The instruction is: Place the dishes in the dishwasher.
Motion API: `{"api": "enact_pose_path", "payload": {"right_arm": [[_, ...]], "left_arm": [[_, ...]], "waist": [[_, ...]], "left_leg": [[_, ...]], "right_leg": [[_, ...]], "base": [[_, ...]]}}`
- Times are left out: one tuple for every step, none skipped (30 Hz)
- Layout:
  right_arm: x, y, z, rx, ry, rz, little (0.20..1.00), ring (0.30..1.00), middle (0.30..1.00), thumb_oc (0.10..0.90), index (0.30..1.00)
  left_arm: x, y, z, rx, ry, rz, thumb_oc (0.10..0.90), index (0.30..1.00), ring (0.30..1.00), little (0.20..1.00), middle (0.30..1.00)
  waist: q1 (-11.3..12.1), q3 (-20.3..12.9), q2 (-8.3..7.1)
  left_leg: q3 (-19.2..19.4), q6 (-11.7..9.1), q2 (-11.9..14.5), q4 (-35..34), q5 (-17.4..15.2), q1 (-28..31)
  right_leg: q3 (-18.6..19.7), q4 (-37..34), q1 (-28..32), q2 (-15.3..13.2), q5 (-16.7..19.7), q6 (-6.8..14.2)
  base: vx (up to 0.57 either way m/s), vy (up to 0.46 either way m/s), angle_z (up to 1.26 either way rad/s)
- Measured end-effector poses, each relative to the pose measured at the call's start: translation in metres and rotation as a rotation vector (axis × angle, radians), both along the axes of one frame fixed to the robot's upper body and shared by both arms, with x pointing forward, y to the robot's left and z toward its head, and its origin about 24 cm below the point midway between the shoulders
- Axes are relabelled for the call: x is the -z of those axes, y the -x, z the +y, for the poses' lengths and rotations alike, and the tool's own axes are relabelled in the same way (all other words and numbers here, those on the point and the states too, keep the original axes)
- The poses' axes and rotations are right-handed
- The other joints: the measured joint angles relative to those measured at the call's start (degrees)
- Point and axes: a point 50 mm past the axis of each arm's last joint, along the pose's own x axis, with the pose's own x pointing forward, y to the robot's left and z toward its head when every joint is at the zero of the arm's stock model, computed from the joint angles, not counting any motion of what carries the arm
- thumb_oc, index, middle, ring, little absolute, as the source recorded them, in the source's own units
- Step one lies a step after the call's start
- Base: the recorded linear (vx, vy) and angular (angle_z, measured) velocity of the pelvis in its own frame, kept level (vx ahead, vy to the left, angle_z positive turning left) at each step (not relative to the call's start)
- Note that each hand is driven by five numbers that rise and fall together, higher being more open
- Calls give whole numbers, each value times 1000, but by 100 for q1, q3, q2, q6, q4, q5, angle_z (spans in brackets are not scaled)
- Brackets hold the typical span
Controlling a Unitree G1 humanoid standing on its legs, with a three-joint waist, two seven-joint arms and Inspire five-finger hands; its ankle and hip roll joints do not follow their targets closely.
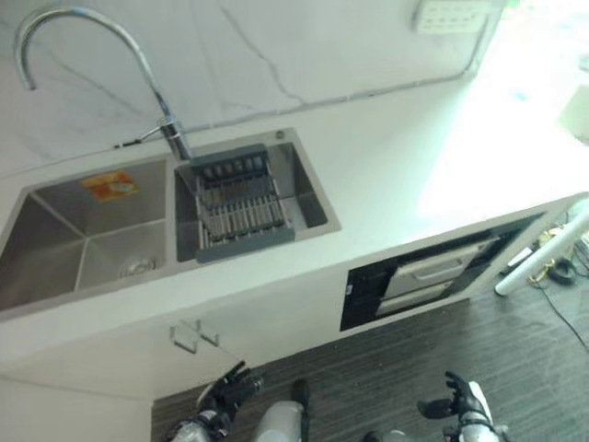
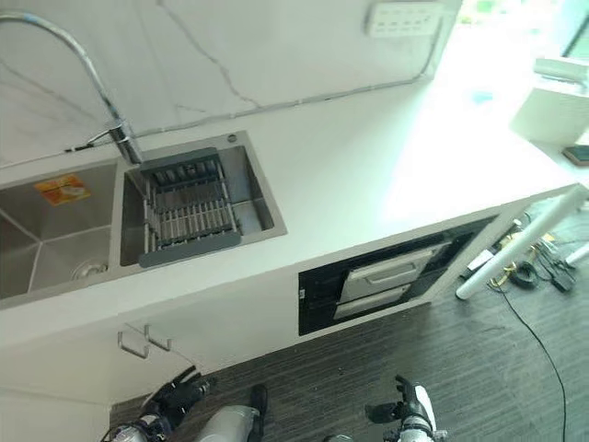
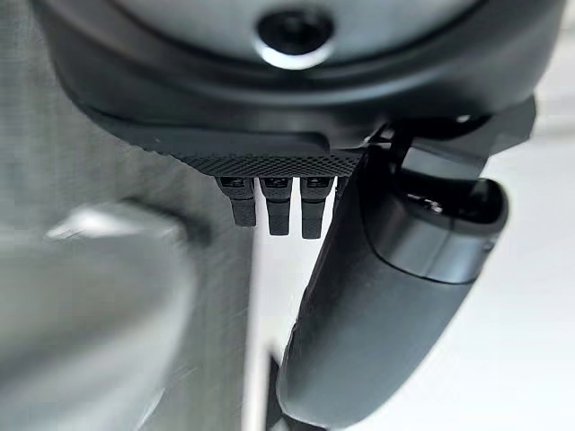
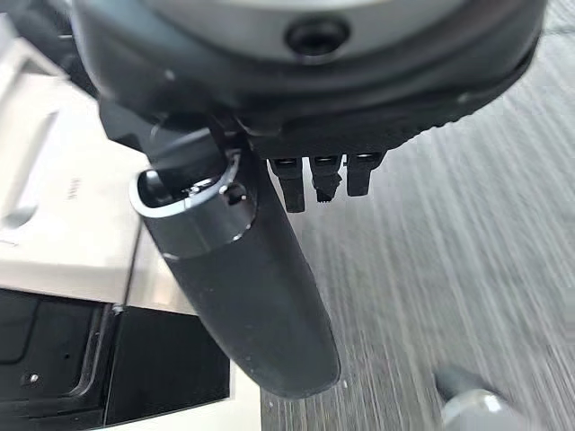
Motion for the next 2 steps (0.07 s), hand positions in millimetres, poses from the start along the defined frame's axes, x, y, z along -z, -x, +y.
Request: {"api": "enact_pose_path", "payload": {"right_arm": [[8,9,4,170,-157,-4,900,900,900,800,900],[15,19,10,272,-245,9,900,900,900,800,900]], "left_arm": [[5,8,-5,-73,52,43,800,900,900,900,900],[7,13,-3,-110,75,70,800,900,900,900,900]], "waist": [[-70,-66,16],[-98,-137,38]], "left_leg": [[1,-7,5,-63,31,39],[5,-13,15,-75,27,45]], "right_leg": [[6,19,-30,2,-7,-7],[11,48,-39,5,-54,-62]], "base": [[-4,-24,-6],[0,0,0]]}}
